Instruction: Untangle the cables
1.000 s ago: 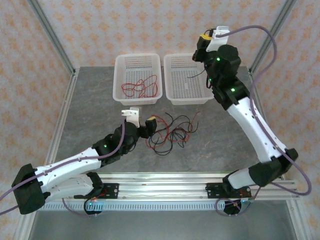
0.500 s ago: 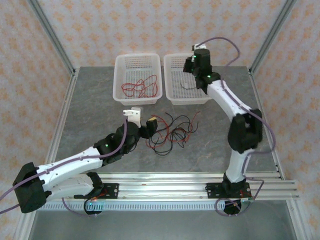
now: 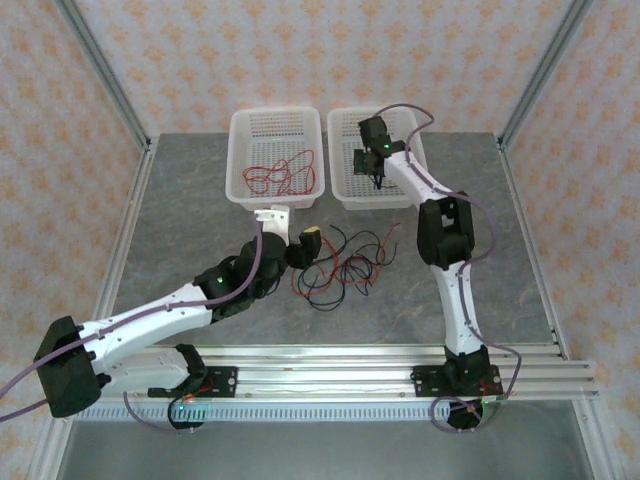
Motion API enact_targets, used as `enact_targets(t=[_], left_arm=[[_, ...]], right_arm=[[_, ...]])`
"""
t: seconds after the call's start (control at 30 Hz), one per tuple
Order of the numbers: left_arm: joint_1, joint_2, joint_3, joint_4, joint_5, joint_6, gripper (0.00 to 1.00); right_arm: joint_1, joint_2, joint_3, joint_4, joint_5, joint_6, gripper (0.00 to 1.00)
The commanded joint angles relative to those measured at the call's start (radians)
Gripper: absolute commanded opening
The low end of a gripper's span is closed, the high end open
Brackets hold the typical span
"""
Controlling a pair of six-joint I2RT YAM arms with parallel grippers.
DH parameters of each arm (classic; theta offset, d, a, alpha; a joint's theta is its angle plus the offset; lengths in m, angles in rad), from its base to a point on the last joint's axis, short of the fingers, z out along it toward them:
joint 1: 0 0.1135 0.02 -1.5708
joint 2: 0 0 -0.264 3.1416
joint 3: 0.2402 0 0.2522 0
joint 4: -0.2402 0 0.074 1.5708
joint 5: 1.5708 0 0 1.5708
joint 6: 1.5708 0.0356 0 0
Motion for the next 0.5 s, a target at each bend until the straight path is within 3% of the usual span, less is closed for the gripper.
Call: enact_targets(t=[0.0,0.13,0.47], left_arm=[[-0.004,0.015,0.044,-0.05,-0.03,-0.004,0.71],[-0.004,0.041,0.07,-0.086,-0.034,-0.022,0.71],[-0.004,0.152,0.14,-0.212,-0.016,-0.124,0.7]], right_arm=[[-0.003,-0.006,0.046,-0.055,-0.005,0.026,0.21],[-0.002,-0.031,0.051,-0.072,-0.007,0.041,0.34],[-0.002,-0.19,0.001,-0.14,0.012,0.082,0.47]])
